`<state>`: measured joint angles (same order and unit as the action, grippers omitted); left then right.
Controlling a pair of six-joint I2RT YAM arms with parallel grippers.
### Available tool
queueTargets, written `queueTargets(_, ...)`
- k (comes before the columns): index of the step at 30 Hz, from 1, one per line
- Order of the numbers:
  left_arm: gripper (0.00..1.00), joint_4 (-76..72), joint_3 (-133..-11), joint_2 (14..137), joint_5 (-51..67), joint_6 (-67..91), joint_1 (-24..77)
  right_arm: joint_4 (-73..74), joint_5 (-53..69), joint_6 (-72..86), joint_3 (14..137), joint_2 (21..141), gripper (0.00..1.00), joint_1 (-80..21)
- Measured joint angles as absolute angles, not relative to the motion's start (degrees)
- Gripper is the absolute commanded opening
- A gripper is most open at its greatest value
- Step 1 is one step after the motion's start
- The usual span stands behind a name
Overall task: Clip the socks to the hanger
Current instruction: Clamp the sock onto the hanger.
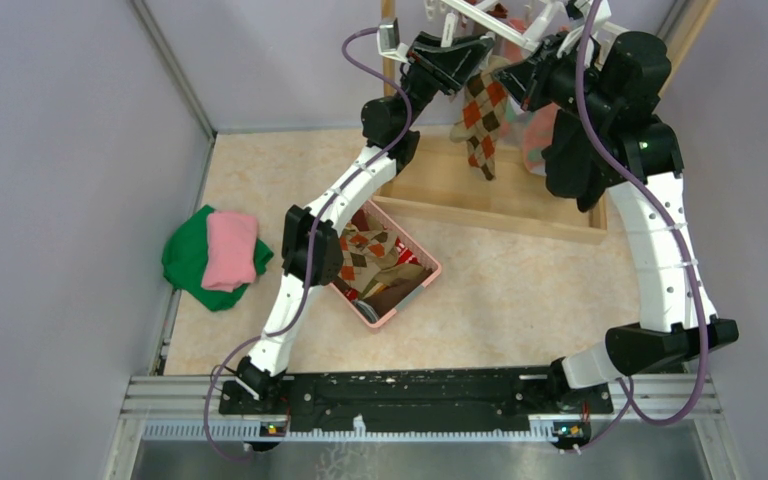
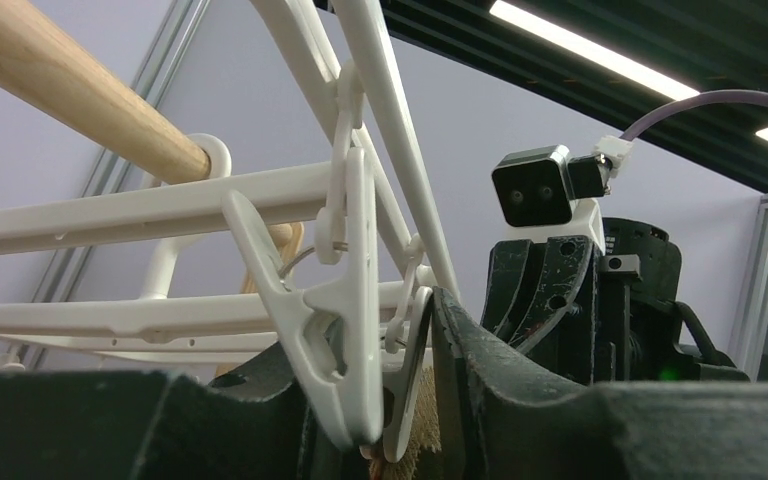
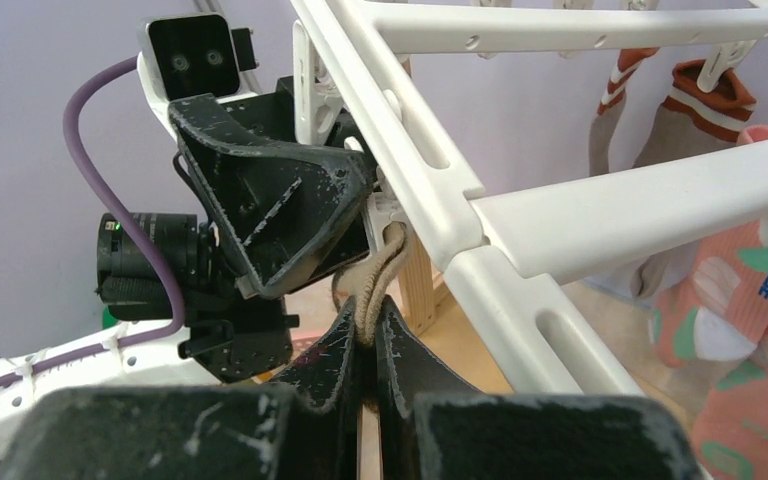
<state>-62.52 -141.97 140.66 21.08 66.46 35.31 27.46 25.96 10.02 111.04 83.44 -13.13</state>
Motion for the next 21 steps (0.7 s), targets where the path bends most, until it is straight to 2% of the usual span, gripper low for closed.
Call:
queueTargets(8, 0.68, -62.54, -140.64, 140.64, 20.88, 67.22, 35.31, 27.33, 25.17, 9.02, 110.24, 83.42, 0.00, -13.13)
queueTargets(12, 0.77, -62.59, -139.46, 140.64, 20.91, 67.44, 35.31, 27.53, 24.86, 8.62, 109.43, 83.44, 0.13, -13.13)
queueTargets(21, 0.86, -65.21, -129.08, 136.14, 21.56, 67.37, 35.18, 27.22, 23.90, 6.22, 105.58, 82.08, 0.40, -13.34)
